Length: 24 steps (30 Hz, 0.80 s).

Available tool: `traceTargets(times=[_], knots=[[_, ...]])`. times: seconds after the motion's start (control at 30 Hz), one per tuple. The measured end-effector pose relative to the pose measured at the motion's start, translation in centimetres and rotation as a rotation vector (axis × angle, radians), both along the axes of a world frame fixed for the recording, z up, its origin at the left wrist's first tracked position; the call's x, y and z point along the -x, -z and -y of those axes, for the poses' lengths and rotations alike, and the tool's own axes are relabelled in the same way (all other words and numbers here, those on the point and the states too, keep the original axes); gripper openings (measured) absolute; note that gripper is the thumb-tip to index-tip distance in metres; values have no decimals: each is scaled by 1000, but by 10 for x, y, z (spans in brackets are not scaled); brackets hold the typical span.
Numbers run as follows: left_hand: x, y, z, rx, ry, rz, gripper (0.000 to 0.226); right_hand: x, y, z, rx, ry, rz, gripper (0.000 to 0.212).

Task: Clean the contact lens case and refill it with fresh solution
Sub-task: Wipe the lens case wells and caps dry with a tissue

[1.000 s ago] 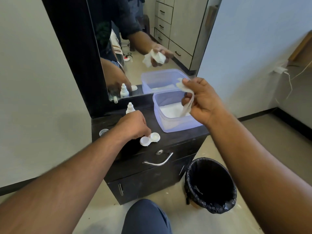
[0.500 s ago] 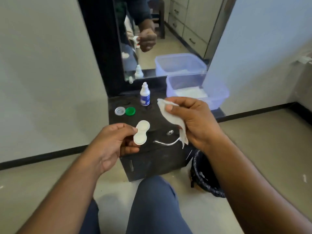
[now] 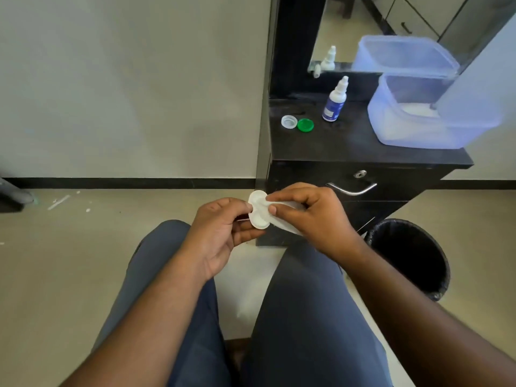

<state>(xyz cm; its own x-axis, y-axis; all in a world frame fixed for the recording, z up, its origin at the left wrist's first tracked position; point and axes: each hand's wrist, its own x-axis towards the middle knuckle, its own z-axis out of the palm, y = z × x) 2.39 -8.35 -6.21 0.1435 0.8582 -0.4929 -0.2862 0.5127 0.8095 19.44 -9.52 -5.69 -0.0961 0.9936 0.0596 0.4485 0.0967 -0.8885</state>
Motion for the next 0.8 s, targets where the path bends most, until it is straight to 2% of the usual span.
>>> traceTargets(times=[0.2, 0.37, 0.57, 0.73, 0.8], knots=[[5, 4, -21, -95, 108, -133, 9, 1, 6, -10, -240, -131, 176, 18], [0, 14, -35, -127, 199, -229, 11, -4, 15, -21, -467, -324, 596, 26], [2, 33, -39, -61, 232, -224, 11, -2, 31, -14, -443, -471, 726, 32], [16, 38, -40, -6, 367, -261, 19, 1, 34, -23, -583, -673, 891, 16], [21, 39, -41, -5, 384, -264, 20, 6, 30, -28, -636, -731, 921, 24]])
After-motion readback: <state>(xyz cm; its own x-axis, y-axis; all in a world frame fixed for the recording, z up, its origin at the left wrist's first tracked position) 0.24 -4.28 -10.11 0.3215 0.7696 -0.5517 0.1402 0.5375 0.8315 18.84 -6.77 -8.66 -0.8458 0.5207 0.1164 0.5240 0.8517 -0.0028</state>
